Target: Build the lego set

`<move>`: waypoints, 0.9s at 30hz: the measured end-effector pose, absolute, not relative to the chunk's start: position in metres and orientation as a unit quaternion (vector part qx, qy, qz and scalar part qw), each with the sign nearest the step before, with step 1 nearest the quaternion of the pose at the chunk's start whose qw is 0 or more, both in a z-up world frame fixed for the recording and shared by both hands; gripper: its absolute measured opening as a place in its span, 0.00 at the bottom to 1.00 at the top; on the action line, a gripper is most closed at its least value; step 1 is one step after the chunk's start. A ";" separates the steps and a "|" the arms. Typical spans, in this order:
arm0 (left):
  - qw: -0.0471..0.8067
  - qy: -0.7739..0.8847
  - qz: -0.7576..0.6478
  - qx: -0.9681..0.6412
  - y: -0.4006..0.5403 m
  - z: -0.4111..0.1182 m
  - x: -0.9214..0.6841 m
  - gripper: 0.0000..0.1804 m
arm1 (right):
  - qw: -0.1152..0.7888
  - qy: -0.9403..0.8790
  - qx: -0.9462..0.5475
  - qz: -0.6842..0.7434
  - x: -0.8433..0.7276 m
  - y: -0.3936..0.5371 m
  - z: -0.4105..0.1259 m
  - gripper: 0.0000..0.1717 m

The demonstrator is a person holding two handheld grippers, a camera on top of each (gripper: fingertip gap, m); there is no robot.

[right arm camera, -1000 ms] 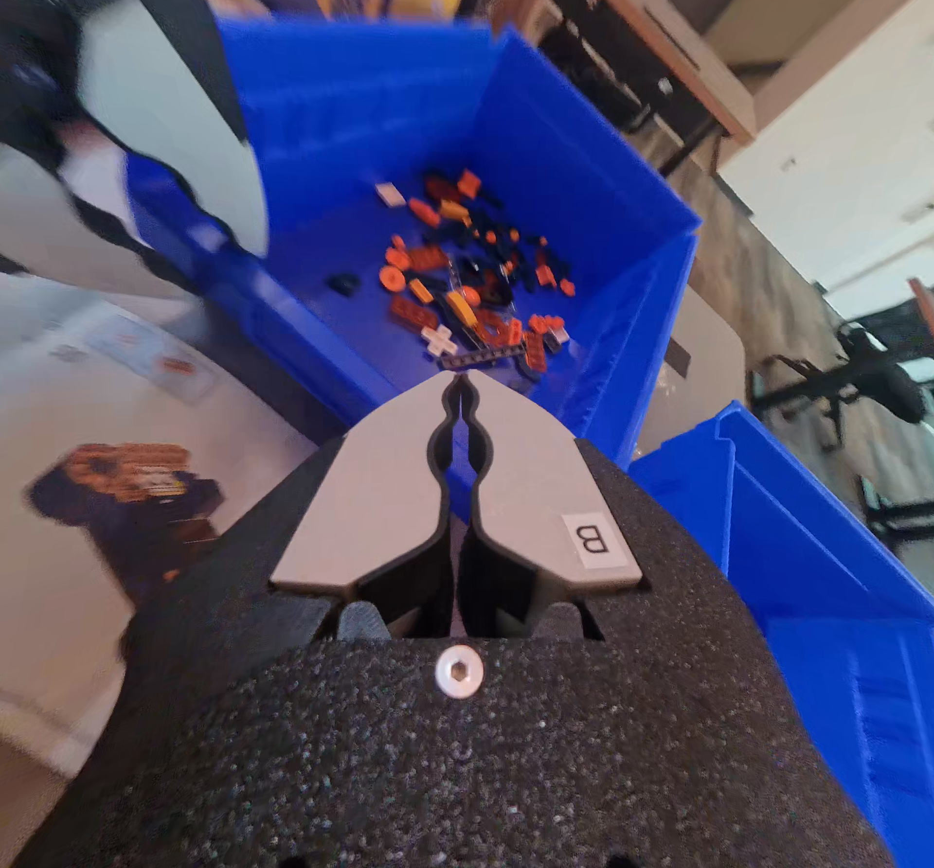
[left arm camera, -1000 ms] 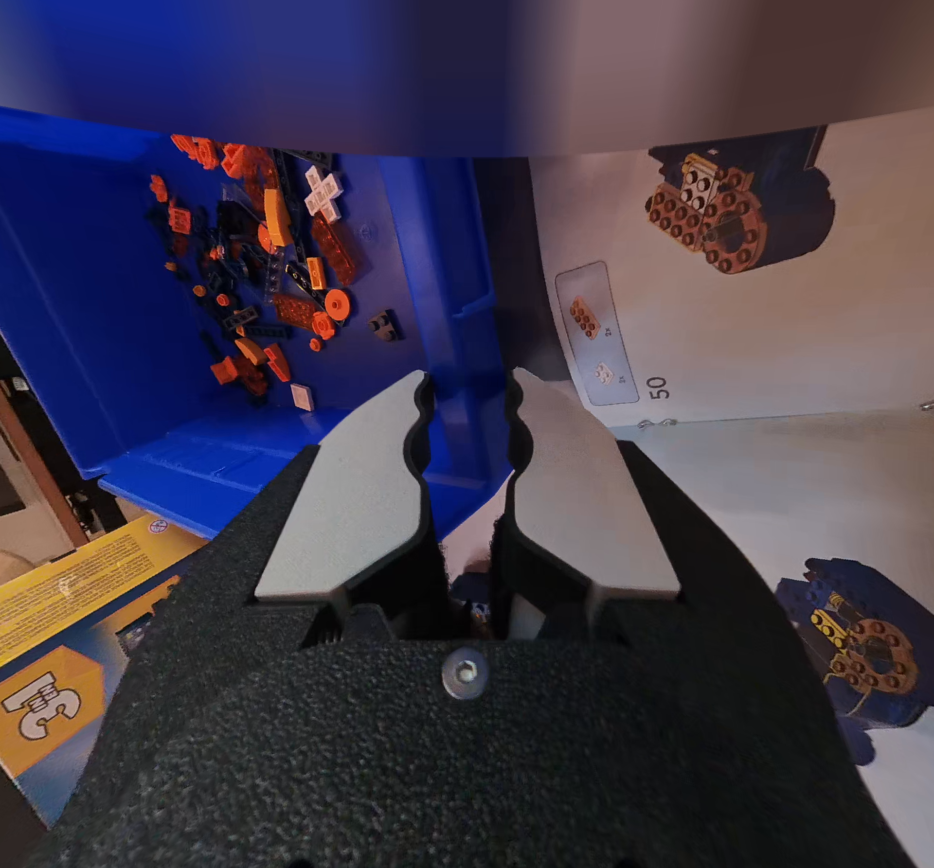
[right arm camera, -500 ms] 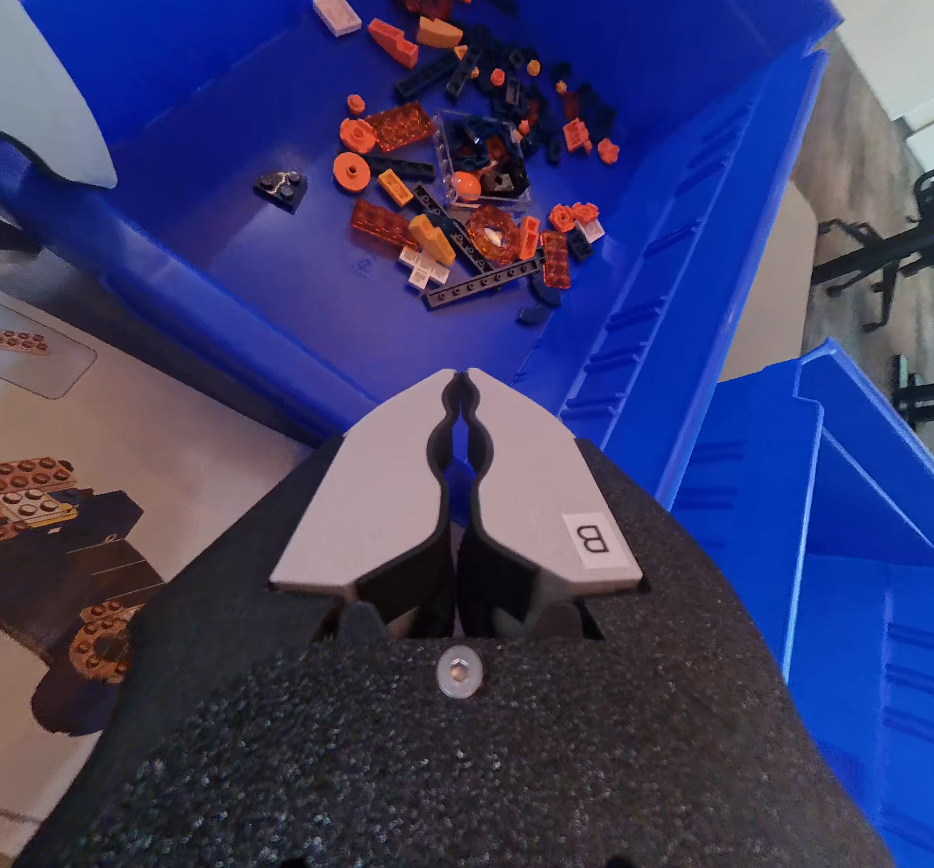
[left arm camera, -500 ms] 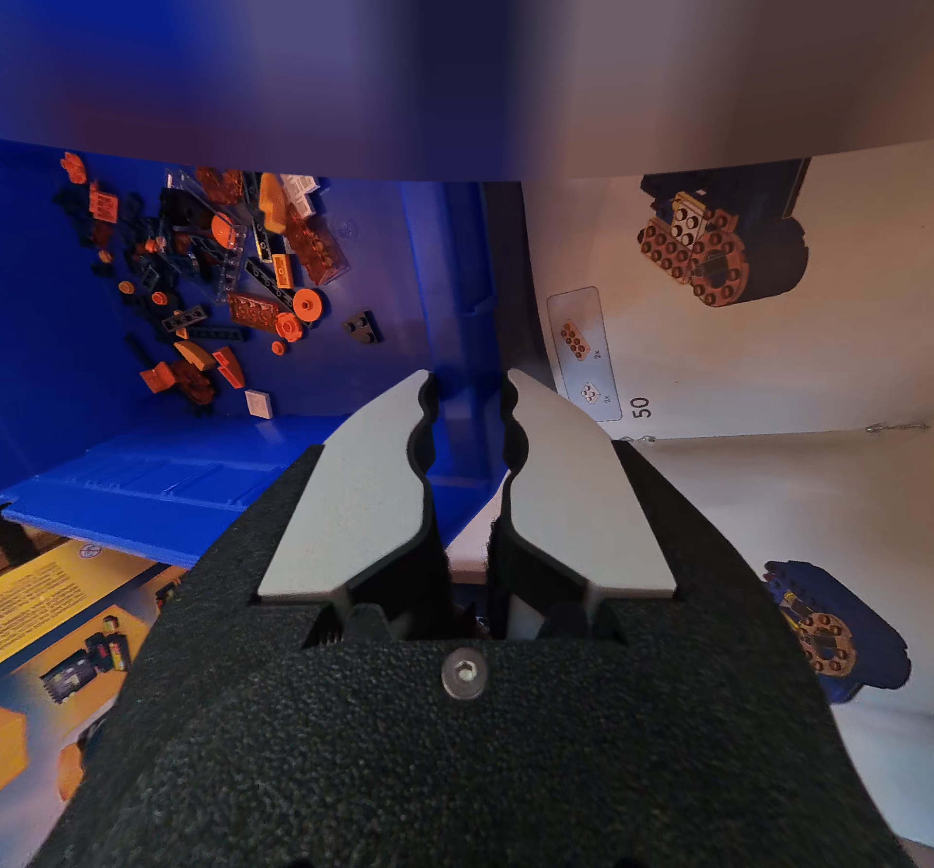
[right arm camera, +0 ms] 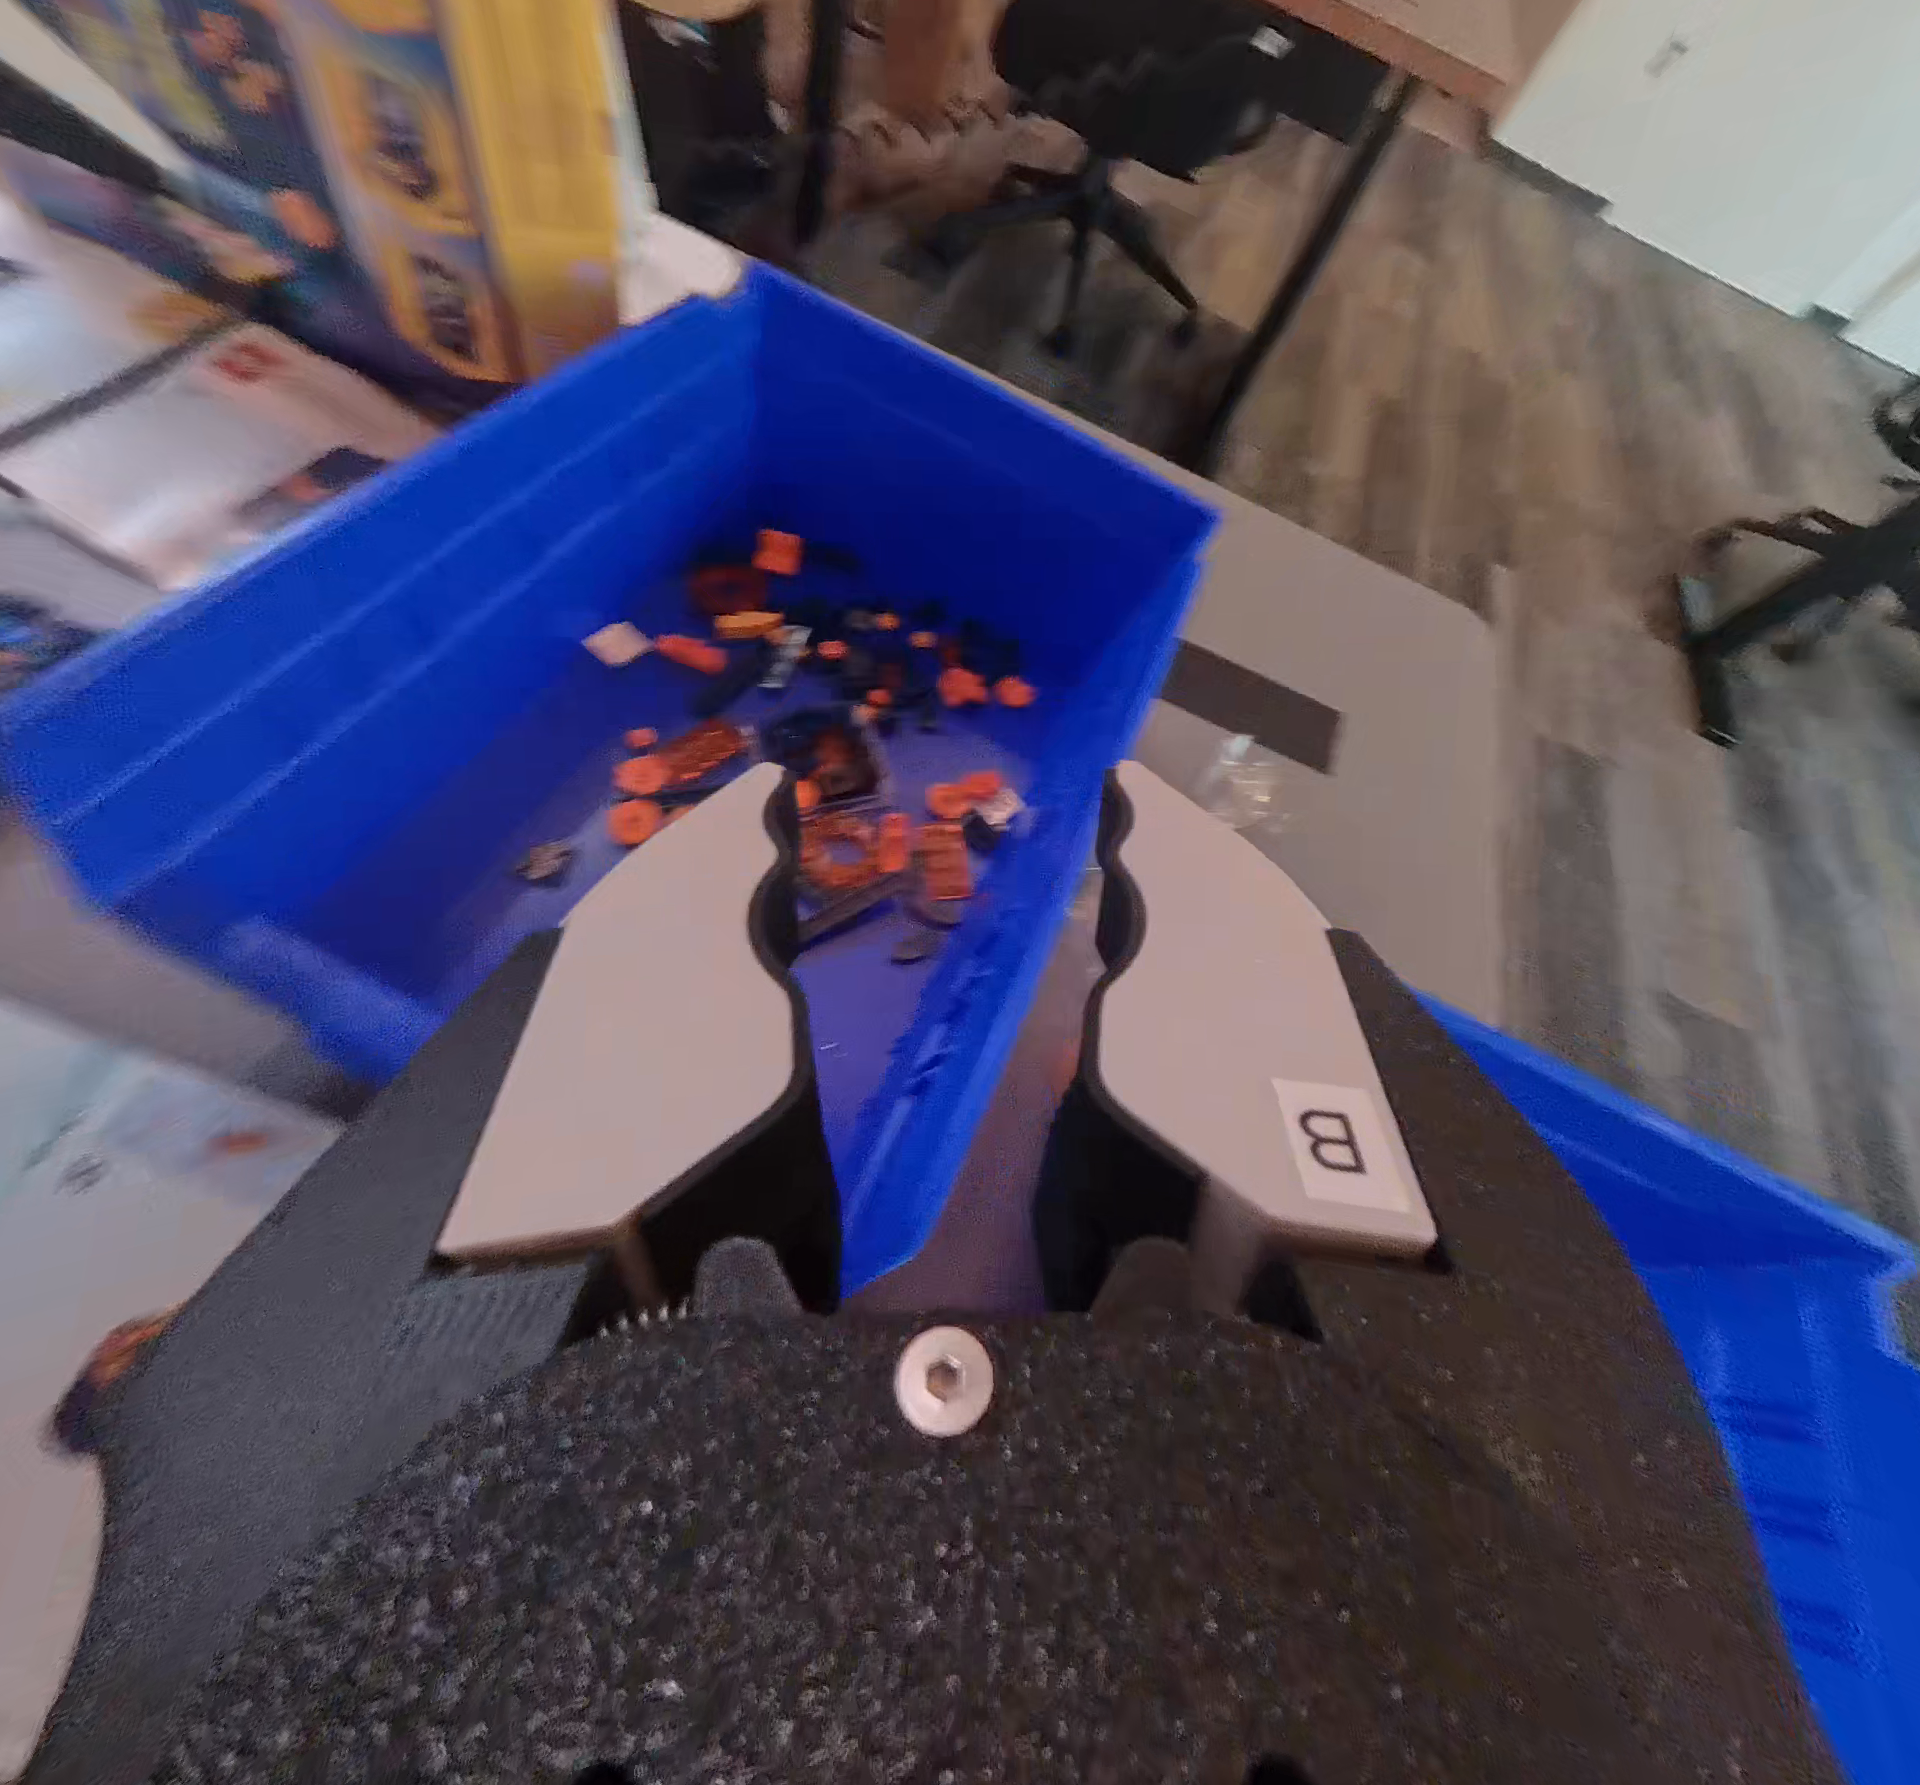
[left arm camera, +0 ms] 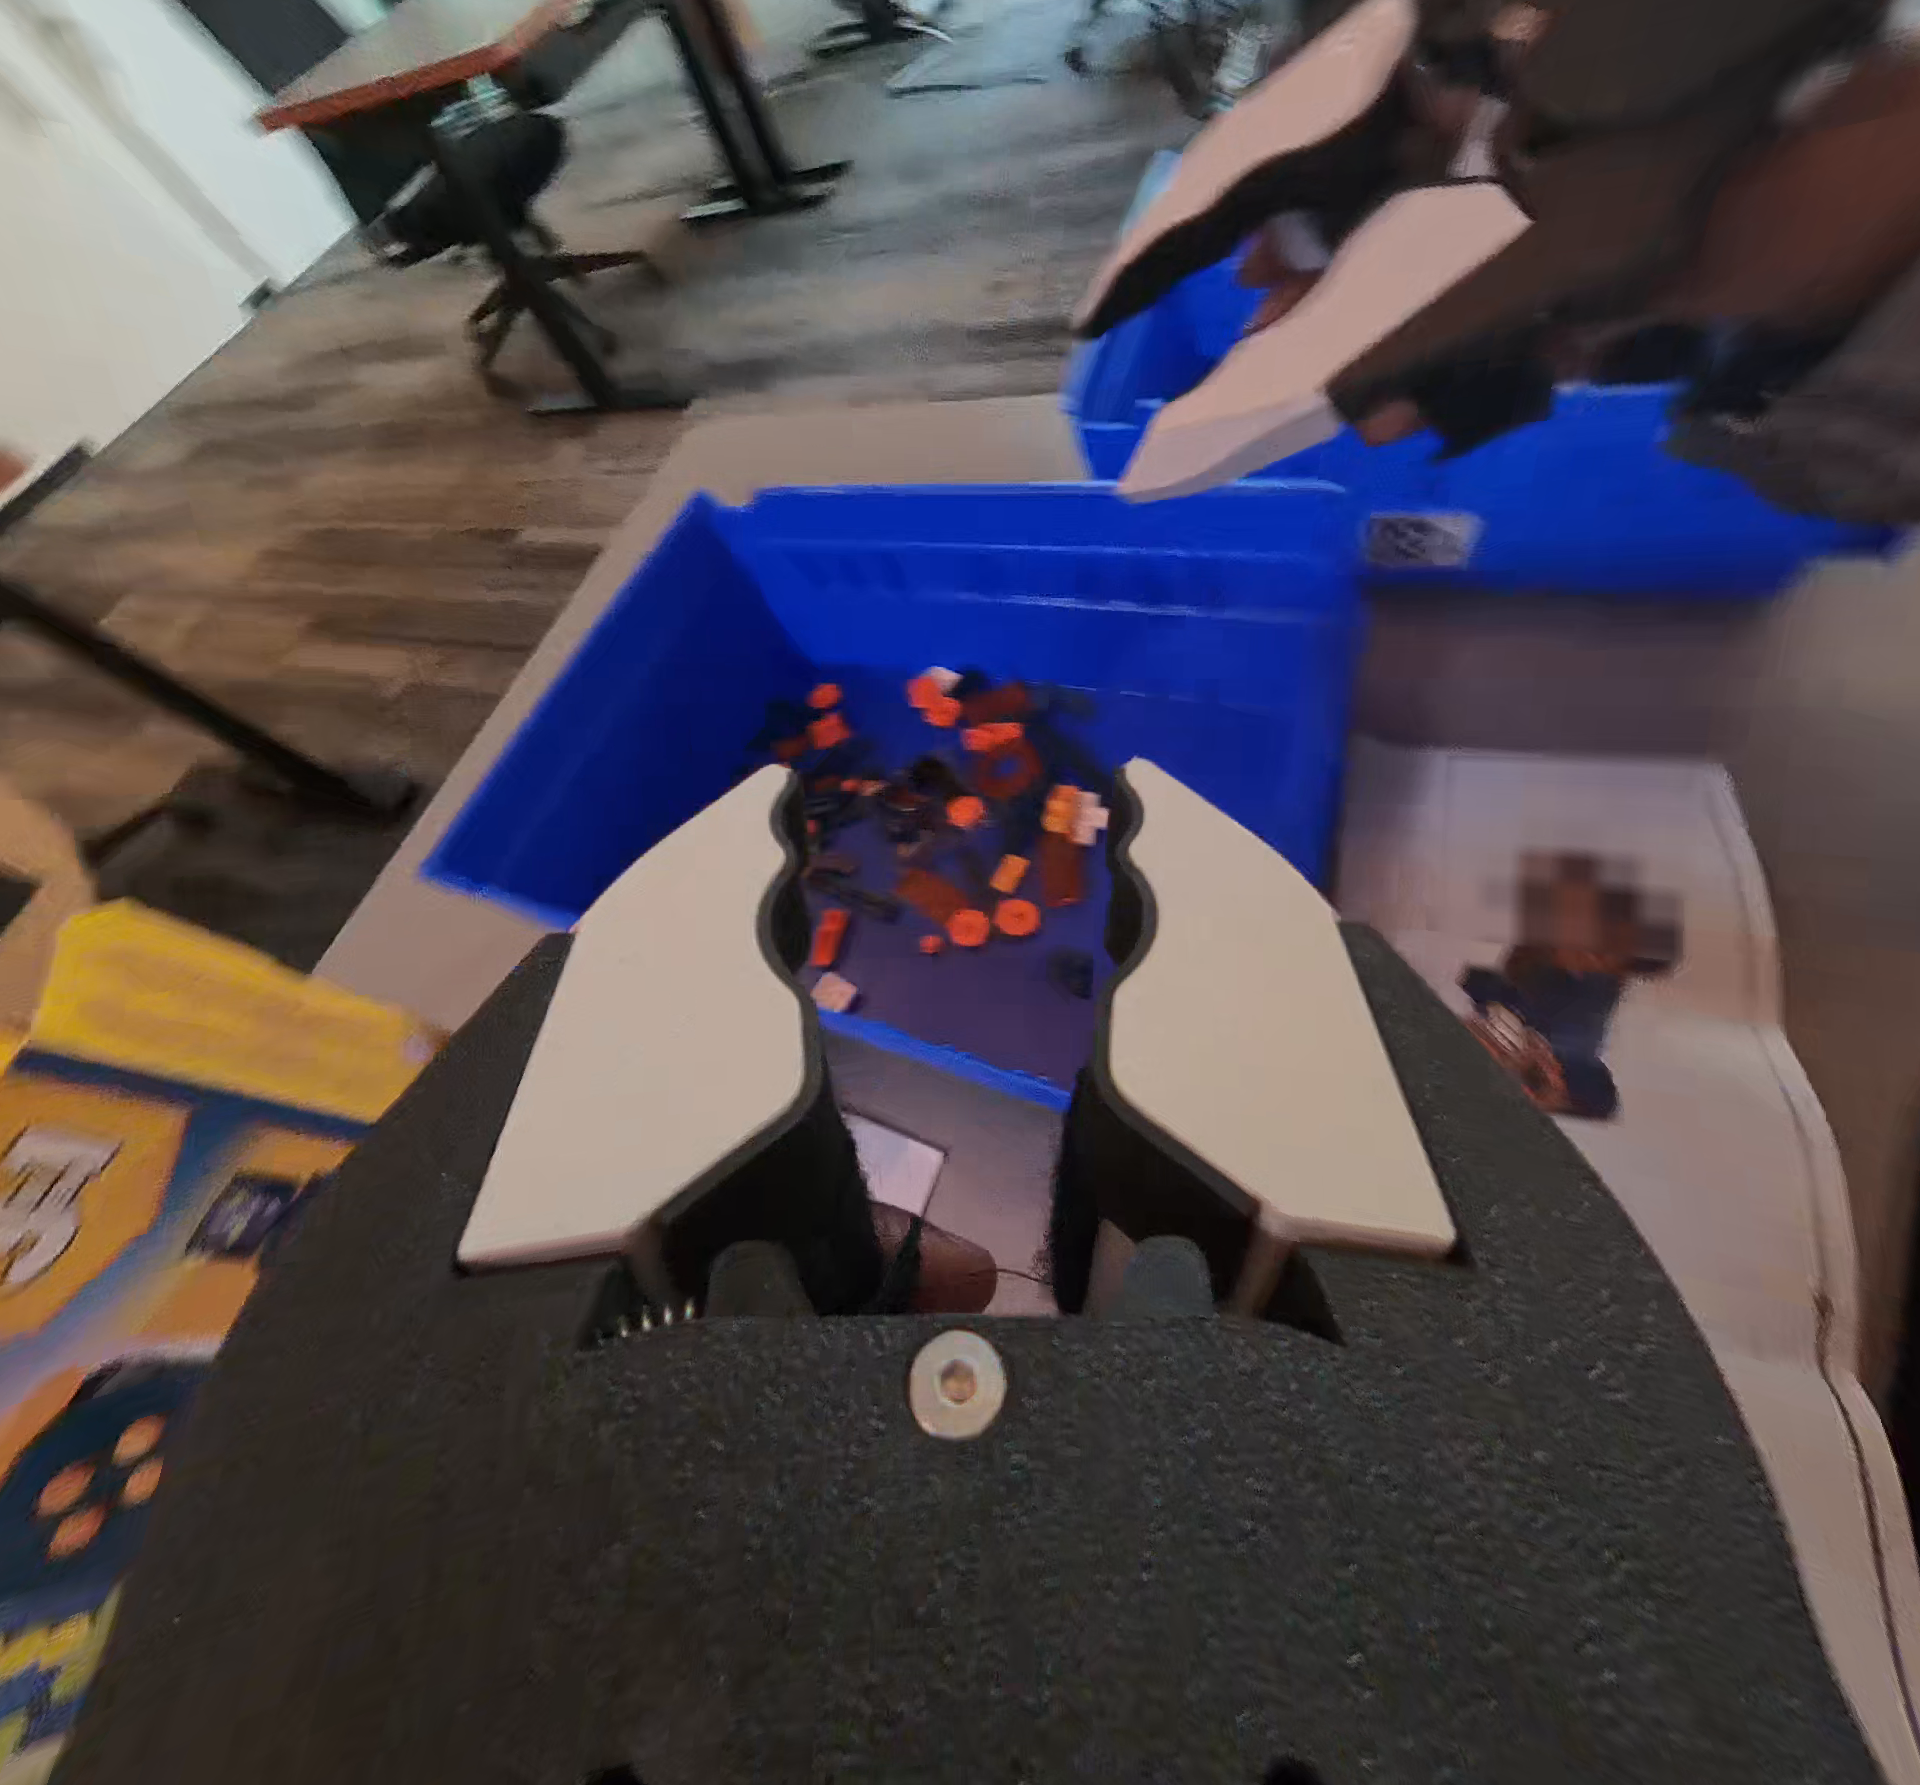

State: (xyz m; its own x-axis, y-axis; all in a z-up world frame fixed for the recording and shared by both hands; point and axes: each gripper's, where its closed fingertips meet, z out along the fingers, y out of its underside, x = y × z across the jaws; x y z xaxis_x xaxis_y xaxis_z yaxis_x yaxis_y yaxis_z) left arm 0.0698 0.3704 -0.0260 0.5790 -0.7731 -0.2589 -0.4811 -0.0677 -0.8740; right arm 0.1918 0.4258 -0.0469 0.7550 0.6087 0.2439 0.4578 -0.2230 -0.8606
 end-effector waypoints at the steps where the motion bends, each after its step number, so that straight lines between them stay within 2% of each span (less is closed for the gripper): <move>1: 0.525 0.405 -0.141 -0.735 0.385 -0.025 0.059 0.30 | 0.511 -0.333 -0.791 0.053 0.199 0.443 -0.046 0.33; 4: 0.497 0.338 -0.163 -0.782 0.424 -0.045 0.043 0.24 | 0.415 -0.307 -0.854 0.059 0.210 0.485 -0.076 0.33; 8: 0.452 0.309 -0.203 -0.812 0.443 -0.082 0.052 0.26 | 0.284 -0.308 -0.903 0.093 0.201 0.498 -0.125 0.36; 9: 0.444 0.311 -0.194 -0.818 0.445 -0.091 0.053 0.27 | 0.270 -0.316 -0.906 0.082 0.201 0.498 -0.134 0.32; 11: 0.430 0.332 -0.156 -0.824 0.448 -0.111 0.053 0.22 | 0.245 -0.344 -0.905 0.055 0.202 0.495 -0.148 0.16; 12: 0.430 0.341 -0.152 -0.822 0.448 -0.117 0.054 0.17 | 0.246 -0.339 -0.907 0.036 0.205 0.497 -0.151 0.14; 13: 0.437 0.342 -0.182 -0.812 0.444 -0.115 0.061 0.07 | 0.256 -0.328 -0.909 0.030 0.205 0.500 -0.149 0.10; 14: 0.434 0.342 -0.199 -0.810 0.441 -0.115 0.065 0.03 | 0.255 -0.317 -0.913 0.024 0.207 0.500 -0.150 0.08; 20: 0.473 0.325 -0.214 -0.790 0.440 -0.112 0.063 0.00 | 0.279 -0.297 -0.913 0.013 0.208 0.503 -0.153 0.08; 27: 0.459 0.357 -0.170 -0.796 0.441 -0.115 0.064 0.00 | 0.285 -0.318 -0.903 -0.047 0.211 0.506 -0.154 0.12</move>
